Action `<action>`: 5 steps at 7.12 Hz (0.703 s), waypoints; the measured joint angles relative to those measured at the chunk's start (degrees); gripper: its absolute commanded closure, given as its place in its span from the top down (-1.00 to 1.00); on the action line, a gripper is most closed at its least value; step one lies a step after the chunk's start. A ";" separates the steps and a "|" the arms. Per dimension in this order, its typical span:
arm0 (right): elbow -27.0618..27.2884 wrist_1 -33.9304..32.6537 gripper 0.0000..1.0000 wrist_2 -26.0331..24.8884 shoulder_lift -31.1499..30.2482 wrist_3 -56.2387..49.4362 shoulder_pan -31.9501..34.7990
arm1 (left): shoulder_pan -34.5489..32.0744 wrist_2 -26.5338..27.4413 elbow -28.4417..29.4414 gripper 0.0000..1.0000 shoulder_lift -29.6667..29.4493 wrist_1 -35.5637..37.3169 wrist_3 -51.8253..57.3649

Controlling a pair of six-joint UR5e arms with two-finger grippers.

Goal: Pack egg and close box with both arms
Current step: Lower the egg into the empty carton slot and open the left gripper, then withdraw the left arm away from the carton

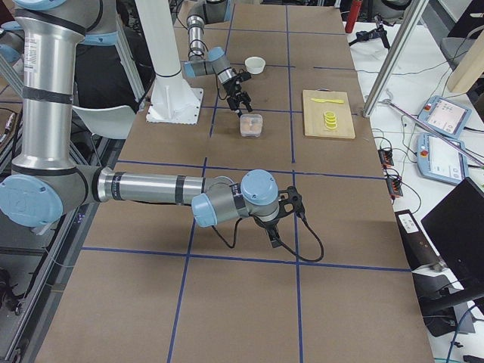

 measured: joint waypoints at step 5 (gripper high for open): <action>0.11 0.08 1.00 0.00 0.00 0.04 0.00 | -7.57 -15.89 -14.70 0.98 8.49 11.35 0.92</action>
